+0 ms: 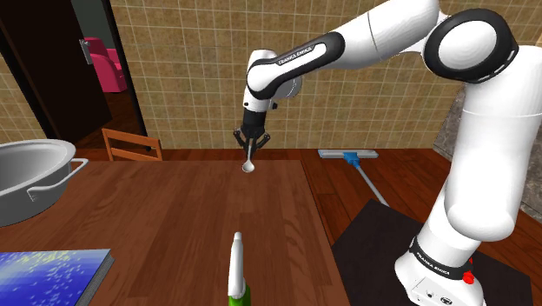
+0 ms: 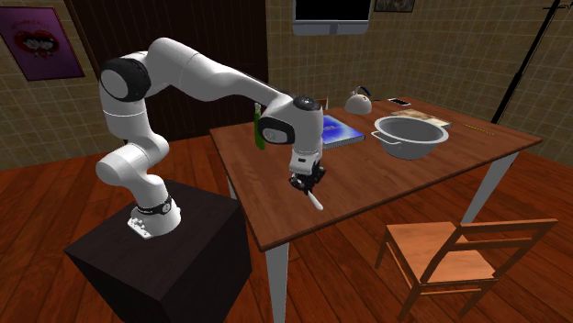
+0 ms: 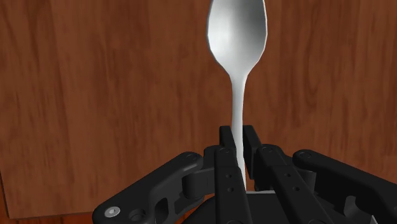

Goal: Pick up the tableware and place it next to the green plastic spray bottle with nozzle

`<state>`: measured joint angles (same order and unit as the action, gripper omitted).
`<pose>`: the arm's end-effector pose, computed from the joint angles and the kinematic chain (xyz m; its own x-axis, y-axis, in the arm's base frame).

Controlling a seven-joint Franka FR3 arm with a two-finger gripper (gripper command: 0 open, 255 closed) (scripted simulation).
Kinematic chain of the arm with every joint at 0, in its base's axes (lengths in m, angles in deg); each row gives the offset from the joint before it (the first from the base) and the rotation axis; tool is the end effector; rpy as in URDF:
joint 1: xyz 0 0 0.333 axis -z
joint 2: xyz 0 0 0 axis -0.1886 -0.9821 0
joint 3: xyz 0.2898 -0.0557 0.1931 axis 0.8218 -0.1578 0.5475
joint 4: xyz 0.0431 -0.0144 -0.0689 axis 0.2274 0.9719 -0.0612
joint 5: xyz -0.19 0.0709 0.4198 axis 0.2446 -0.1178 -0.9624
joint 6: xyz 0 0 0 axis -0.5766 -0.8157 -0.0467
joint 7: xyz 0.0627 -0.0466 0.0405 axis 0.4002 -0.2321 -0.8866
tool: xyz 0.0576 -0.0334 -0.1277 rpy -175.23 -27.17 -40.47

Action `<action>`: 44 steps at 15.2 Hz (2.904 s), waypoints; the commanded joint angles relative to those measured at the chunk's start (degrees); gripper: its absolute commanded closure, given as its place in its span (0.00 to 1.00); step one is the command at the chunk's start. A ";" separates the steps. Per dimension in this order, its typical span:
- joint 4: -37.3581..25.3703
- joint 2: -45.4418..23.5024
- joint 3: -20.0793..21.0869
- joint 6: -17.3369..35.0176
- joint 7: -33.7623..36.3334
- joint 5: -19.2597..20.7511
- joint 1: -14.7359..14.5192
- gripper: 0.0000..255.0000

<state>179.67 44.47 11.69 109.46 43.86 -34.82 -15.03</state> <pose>0.6705 0.1516 0.3640 0.7442 -0.6528 -0.1415 -0.6680 -0.7288 -0.1505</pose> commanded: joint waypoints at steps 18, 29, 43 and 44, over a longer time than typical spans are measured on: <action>-10.07 3.50 -0.17 -13.41 2.39 0.71 0.30 1.00; -18.49 3.50 -0.22 -21.70 3.91 1.10 0.39 1.00; -33.13 0.70 -0.16 -33.35 6.15 1.61 0.32 1.00; -34.43 0.34 -0.15 -34.27 6.34 1.65 0.30 1.00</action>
<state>146.68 45.36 11.52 76.08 50.00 -33.24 -14.69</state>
